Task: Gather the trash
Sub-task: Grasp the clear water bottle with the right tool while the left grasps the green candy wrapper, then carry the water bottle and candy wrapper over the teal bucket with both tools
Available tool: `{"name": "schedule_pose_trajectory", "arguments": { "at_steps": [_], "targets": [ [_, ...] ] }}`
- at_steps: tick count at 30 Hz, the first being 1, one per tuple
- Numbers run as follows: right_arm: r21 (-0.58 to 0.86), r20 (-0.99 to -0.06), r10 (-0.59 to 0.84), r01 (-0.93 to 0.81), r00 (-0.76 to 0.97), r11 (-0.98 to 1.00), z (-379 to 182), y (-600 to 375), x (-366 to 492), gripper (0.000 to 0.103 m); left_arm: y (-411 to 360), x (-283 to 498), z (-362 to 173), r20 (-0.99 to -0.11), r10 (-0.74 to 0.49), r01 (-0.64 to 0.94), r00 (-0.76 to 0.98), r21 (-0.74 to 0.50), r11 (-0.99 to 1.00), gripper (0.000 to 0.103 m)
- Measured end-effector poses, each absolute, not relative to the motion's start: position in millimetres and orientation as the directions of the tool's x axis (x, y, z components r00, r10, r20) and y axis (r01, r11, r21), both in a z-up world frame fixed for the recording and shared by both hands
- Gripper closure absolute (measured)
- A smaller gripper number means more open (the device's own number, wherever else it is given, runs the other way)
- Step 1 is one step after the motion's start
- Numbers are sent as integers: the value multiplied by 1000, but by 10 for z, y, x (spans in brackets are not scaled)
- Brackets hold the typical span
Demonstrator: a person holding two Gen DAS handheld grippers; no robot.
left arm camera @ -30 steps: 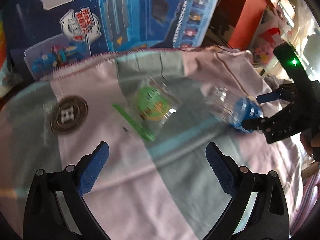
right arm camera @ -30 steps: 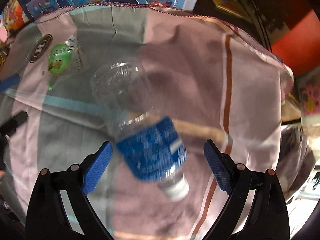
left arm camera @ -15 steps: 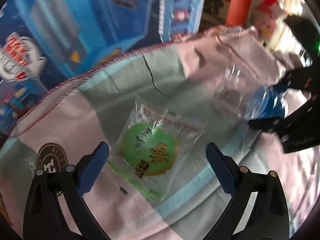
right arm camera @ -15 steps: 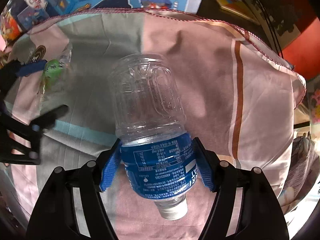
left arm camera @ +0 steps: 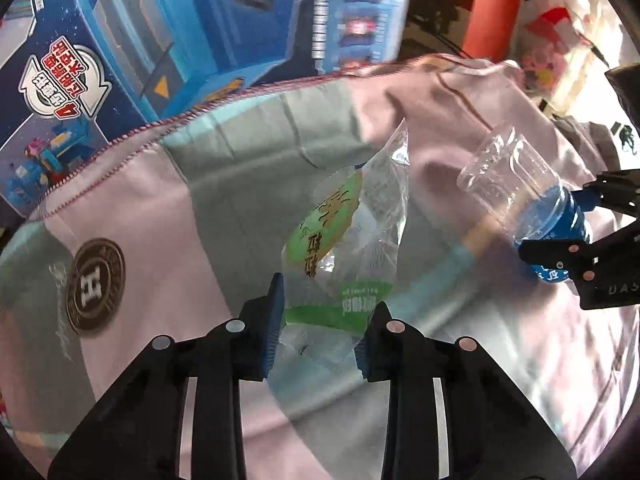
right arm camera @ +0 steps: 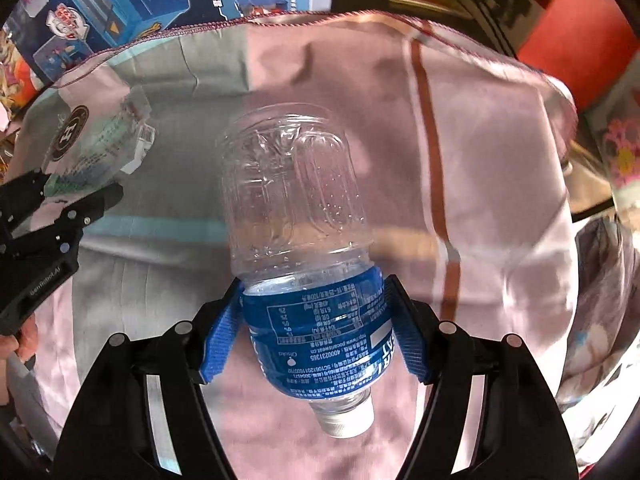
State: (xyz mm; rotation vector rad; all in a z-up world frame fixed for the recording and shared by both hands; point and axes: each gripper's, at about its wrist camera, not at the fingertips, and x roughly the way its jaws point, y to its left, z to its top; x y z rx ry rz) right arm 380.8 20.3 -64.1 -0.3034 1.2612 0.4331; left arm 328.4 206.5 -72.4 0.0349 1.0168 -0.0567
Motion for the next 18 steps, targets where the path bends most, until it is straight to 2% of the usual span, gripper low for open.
{"name": "schedule_pose_trajectory", "arguments": {
  "at_steps": [9, 18],
  "targets": [
    [81, -953, 197, -433, 230, 898, -490, -326, 3345, 37, 1548, 2850, -653, -854, -116, 113, 507, -68, 991, 72],
    [151, -933, 253, -361, 254, 920, -307, -1040, 2867, 37, 852, 2421, -454, -850, -152, 188, 504, -64, 980, 72]
  ]
}}
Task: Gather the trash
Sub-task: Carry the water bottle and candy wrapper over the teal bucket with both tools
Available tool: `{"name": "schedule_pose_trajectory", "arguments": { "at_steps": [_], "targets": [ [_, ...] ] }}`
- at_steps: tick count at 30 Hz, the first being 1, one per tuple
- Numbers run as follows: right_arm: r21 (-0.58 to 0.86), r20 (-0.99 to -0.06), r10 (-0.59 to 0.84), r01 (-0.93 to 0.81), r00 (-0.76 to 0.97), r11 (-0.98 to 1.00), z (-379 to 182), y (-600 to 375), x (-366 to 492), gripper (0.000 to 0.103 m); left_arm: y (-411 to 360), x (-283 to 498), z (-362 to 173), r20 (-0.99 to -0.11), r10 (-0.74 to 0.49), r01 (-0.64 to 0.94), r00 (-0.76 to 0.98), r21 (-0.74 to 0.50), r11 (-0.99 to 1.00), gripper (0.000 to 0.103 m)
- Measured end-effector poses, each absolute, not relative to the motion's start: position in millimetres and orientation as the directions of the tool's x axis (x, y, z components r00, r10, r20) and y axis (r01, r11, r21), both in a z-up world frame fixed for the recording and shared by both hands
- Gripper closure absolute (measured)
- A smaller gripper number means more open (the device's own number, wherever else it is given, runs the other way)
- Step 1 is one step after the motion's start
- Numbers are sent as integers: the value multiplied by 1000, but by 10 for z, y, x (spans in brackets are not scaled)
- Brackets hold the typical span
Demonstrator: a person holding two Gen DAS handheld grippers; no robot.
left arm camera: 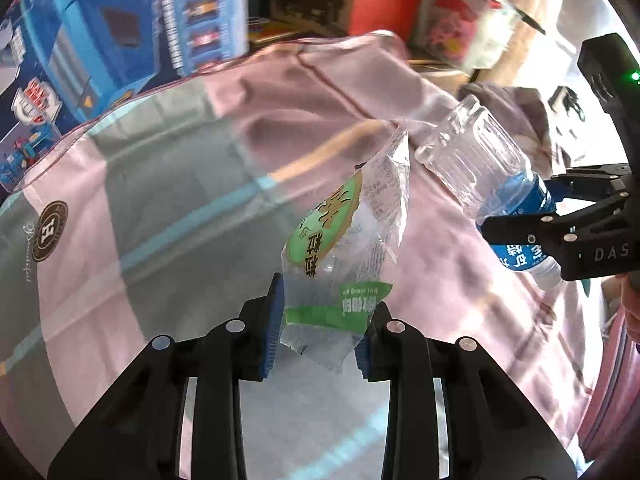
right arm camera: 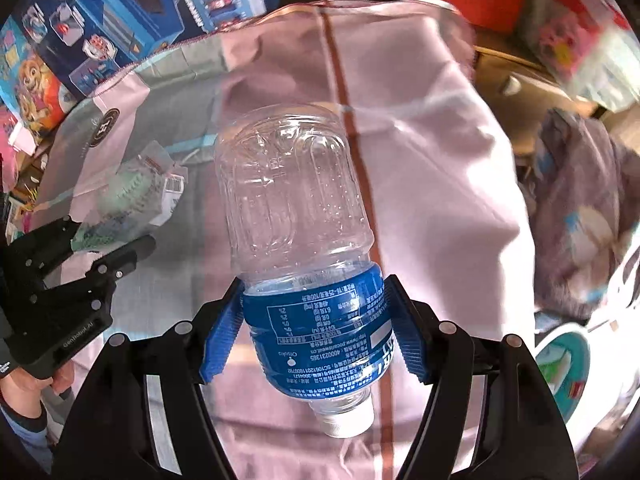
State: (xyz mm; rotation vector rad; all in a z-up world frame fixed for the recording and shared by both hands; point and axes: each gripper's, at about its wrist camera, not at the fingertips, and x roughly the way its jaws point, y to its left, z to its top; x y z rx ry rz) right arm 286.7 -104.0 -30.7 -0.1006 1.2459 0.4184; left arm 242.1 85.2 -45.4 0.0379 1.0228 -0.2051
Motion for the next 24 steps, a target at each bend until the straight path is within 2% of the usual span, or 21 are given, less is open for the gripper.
{"name": "schedule_pose_trajectory", "arguments": {
  "at_steps": [24],
  "targets": [
    [305, -874, 302, -52, 382, 951, -240, -3480, 1687, 37, -1483, 1785, -180, -852, -322, 463, 412, -109, 880, 71]
  ]
}}
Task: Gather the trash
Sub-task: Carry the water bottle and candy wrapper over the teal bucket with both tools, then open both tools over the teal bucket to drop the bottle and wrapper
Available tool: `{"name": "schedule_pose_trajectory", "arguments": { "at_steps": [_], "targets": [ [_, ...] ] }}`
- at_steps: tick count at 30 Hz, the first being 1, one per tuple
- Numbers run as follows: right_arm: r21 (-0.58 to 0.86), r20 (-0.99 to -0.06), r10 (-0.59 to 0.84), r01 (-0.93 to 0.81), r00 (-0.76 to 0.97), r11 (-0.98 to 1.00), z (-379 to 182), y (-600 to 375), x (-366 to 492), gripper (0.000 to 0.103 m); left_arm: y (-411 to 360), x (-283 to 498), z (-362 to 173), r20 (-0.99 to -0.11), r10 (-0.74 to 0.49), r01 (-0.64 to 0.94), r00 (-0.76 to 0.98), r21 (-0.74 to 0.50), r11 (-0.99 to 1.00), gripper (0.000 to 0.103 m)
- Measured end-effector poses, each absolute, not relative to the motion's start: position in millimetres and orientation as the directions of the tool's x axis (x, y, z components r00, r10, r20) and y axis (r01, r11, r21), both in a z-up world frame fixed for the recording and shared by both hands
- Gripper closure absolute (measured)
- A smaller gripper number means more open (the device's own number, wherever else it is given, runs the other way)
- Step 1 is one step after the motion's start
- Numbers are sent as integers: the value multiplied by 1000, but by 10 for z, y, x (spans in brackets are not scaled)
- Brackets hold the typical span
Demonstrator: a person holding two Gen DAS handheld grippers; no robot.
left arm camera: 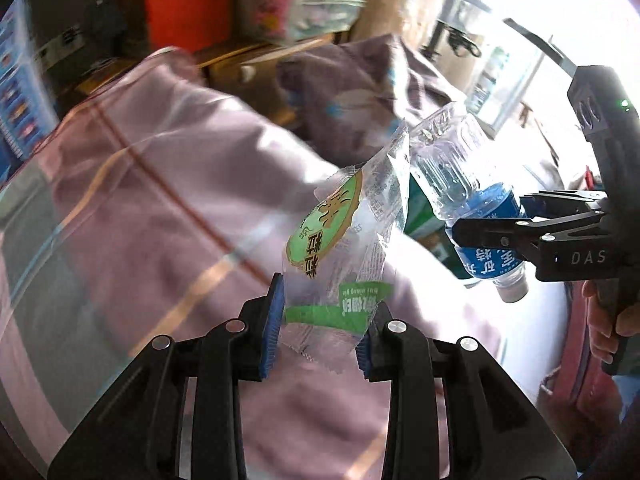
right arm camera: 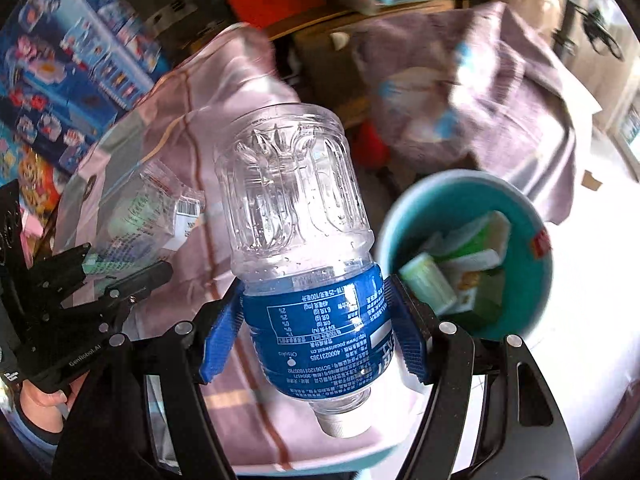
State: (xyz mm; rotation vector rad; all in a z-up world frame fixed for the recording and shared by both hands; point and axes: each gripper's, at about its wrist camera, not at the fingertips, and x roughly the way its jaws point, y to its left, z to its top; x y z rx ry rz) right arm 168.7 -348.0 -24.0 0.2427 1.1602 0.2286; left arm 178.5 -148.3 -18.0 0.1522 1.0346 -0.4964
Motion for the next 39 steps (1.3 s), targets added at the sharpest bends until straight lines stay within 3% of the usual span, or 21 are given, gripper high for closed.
{"name": "schedule_pose_trajectory", "arguments": {
  "at_steps": [18, 39],
  "targets": [
    [357, -853, 260, 141, 453, 924, -364, -4760, 1406, 37, -2821, 1815, -423, -887, -351, 588, 299, -119, 800, 70],
    [363, -886, 252, 243, 390, 900, -824, -5176, 1592, 37, -3336, 2191, -906, -919, -346, 610, 187, -168, 775, 69]
  ]
}}
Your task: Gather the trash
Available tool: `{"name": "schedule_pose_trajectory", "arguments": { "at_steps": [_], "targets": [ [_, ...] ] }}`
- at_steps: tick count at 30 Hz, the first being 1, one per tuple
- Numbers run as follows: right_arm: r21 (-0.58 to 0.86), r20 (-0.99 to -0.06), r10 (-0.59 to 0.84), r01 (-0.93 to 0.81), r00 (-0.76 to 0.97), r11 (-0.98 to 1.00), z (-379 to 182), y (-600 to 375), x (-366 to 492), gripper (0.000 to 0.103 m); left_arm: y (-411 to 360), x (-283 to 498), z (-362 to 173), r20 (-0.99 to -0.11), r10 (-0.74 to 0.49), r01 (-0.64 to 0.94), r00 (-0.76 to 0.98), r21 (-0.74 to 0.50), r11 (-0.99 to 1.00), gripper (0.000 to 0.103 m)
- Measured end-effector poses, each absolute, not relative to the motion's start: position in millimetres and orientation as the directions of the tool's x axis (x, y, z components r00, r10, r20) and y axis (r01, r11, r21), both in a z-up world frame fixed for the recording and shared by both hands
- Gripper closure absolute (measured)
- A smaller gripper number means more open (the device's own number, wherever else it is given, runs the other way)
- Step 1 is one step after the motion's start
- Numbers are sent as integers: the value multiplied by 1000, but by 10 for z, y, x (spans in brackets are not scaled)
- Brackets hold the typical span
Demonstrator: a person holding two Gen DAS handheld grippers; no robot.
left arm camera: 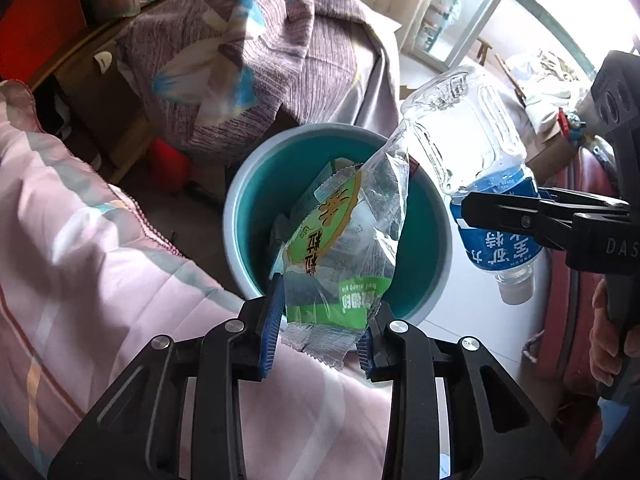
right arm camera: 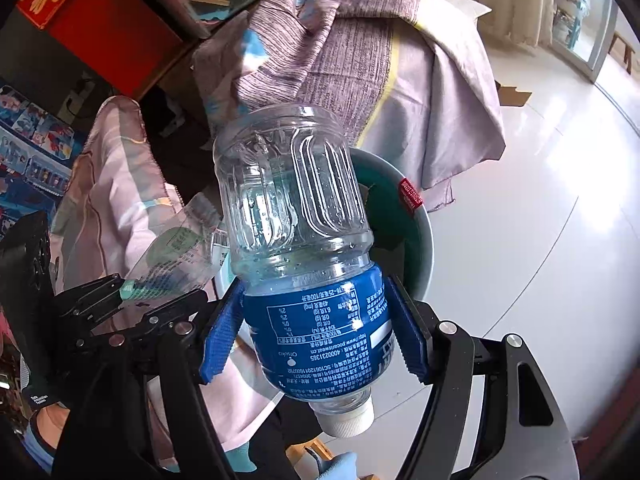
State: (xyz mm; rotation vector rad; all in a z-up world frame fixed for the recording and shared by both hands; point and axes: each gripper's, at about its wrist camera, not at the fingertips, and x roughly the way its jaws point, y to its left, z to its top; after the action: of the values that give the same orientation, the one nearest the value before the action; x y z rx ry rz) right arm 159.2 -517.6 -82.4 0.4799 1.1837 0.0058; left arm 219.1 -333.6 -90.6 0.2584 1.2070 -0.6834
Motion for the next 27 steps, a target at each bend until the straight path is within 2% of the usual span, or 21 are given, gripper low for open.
{"name": "schedule_pose_trajectory", "arguments": {
  "at_steps": [7, 9, 13, 15, 27],
  "targets": [
    [356, -895, 251, 252, 369, 900, -903, -5194, 1719, 37, -3414, 2339, -1013, -921, -352, 604, 168, -186, 775, 69],
    [355, -897, 250, 257, 365, 899, -923, -5188, 1752, 37, -3436, 2358, -1030, -921, -352, 606, 167, -186, 773, 49],
    [410, -888, 307, 290, 342, 865, -1034, -5231, 1848, 34, -3430, 2367, -1033, -916, -362, 604, 171, -192, 773, 30],
    [393, -895, 286, 302, 343, 868, -1049, -5248, 1874, 31, -3407, 2367, -1033, -915, -363, 599, 177, -192, 778, 18],
    [357, -911, 256, 307, 323, 882, -984, -5173, 1744, 21, -3145, 2232, -867, -903, -376, 559, 205, -207, 803, 7]
  ]
}}
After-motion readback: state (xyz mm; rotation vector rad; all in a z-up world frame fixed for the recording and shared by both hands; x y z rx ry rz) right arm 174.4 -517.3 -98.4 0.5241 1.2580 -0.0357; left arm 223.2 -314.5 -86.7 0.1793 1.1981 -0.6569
